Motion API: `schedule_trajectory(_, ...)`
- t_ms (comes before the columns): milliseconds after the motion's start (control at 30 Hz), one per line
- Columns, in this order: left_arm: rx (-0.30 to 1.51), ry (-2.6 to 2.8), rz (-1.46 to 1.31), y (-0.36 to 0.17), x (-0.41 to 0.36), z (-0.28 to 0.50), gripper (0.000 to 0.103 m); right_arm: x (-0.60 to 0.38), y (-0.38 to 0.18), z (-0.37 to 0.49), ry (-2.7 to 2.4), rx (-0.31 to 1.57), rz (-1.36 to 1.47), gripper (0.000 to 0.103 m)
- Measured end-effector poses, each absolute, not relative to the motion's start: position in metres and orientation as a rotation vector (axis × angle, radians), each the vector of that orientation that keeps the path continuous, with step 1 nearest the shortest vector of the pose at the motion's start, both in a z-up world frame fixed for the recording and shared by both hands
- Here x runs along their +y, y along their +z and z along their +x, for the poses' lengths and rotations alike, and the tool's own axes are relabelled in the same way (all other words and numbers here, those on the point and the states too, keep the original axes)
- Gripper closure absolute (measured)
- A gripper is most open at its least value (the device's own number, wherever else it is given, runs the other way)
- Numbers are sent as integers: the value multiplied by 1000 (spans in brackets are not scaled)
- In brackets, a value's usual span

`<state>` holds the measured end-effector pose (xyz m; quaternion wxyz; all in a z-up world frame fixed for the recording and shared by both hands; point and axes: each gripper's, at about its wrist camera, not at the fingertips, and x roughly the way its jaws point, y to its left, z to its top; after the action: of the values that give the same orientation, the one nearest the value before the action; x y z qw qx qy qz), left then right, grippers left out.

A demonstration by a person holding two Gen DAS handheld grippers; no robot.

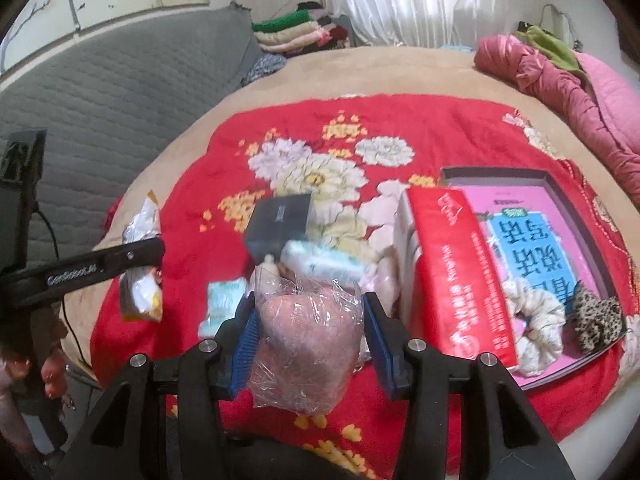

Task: Organize soft objects
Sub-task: 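Carry the snack packet and plastic bag over the pink book tray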

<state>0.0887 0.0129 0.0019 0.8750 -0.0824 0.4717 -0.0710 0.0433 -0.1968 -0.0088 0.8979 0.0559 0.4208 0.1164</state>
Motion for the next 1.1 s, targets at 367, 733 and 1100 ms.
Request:
schedule_trajectory(367, 926, -216, -134, 37, -20, 68, 58, -226, 19, 33, 203, 796, 148, 52)
schedule_trajectory(733, 873, -314, -85, 75, -73, 56, 58, -290, 51, 22, 100, 716, 203, 52)
schedule_trajectory(1100, 862, -429, -32, 92, -148, 62, 58, -377, 62, 11, -57, 677, 274, 52)
